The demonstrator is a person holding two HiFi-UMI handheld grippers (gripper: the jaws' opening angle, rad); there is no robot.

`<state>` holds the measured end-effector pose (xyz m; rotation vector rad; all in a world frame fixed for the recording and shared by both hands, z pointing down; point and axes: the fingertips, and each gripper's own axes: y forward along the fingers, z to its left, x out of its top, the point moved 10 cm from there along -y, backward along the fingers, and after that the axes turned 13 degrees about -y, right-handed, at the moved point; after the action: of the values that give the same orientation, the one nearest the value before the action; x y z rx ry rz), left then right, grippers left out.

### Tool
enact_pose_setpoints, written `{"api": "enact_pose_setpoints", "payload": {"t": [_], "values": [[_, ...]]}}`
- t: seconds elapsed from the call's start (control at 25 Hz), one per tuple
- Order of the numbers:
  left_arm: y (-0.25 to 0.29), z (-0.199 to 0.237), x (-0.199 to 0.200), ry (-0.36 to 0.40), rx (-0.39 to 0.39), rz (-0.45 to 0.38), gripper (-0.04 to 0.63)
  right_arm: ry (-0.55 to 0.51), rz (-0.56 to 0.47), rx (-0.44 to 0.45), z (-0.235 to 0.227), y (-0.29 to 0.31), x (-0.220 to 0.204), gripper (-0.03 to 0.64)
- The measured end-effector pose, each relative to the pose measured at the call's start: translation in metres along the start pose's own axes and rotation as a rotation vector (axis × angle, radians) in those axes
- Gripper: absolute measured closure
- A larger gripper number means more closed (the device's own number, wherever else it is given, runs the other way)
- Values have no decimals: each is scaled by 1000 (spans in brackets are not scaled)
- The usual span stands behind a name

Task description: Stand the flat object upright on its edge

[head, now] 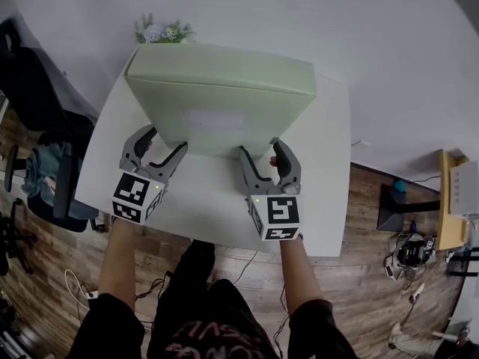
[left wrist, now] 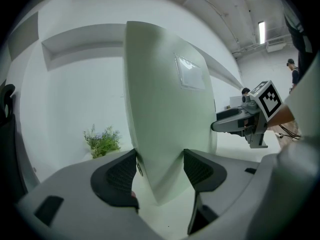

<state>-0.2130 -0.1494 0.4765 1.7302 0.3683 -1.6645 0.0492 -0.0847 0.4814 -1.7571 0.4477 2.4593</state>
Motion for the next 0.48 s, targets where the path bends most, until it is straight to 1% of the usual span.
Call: {"api": "enact_pose_setpoints", "payload": {"t": [0.12, 0.28, 0.48], "values": [[1, 0, 0, 2, -6, -5, 291, -2, 2, -14, 0, 0, 0, 334], [-1, 2, -3, -41, -6, -21, 291, -4, 13, -10, 1, 0, 1, 334], [-3, 1, -5, -51, -2, -20, 291, 0, 28, -15, 2, 0, 3, 333]]}}
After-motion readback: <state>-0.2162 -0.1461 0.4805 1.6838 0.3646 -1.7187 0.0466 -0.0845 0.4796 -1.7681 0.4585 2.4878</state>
